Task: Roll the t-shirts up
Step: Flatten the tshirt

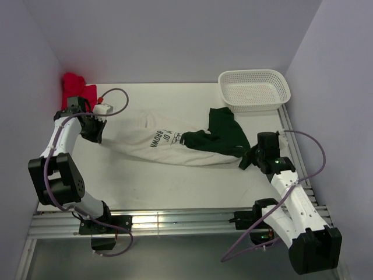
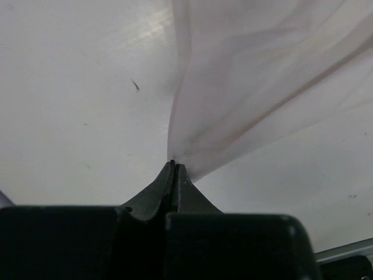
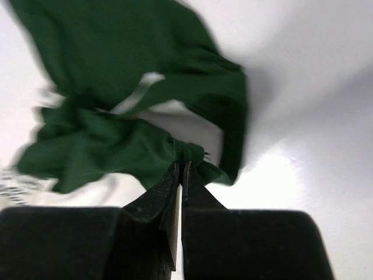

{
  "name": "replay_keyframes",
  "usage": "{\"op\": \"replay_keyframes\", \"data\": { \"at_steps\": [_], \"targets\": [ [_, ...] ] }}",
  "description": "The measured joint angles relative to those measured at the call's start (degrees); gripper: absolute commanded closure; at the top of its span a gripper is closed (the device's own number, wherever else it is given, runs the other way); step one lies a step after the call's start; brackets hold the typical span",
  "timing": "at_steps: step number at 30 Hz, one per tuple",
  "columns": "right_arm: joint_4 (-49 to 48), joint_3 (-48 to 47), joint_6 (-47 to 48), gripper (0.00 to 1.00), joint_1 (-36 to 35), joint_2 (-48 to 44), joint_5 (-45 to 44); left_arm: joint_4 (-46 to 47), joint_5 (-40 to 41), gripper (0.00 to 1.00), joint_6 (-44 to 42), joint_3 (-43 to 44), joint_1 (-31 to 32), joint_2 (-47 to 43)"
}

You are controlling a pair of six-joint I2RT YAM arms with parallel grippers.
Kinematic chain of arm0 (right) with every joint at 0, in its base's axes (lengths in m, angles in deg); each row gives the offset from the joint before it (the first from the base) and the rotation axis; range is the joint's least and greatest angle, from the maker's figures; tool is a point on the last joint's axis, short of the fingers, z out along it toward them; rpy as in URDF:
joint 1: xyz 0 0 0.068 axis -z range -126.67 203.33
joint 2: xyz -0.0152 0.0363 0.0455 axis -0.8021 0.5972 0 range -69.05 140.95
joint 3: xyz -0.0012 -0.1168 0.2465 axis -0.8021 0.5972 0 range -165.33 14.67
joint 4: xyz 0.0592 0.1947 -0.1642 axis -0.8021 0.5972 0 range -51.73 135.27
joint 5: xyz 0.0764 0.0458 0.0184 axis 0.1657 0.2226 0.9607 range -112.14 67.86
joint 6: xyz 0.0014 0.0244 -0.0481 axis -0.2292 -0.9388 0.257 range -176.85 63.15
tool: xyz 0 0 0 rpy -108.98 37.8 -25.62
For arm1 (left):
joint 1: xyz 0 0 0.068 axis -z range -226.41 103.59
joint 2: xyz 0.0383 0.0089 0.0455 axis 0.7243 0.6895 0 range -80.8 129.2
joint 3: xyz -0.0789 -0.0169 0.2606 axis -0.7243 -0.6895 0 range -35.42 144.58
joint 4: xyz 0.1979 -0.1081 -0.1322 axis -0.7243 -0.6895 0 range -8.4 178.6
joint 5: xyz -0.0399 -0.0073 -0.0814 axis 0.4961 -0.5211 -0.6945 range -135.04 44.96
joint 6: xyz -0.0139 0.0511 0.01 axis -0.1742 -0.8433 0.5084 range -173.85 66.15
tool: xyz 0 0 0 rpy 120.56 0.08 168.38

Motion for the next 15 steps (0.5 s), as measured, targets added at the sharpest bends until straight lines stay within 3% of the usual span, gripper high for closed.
{"op": "replay_keyframes", "data": {
  "at_steps": [6, 15],
  "targets": [
    [4.2, -19.9, 4.3, 1.0, 0.0, -0.2, -1.2, -0.7, 0.1, 1.0, 3.0, 8.8, 0.0, -1.2],
    [12.3, -46.1, 10.2, 1.0, 0.0, -4.0, -3.2, -2.9, 1.2, 1.0, 7.2, 21.2, -1.9, -10.8]
  ]
}}
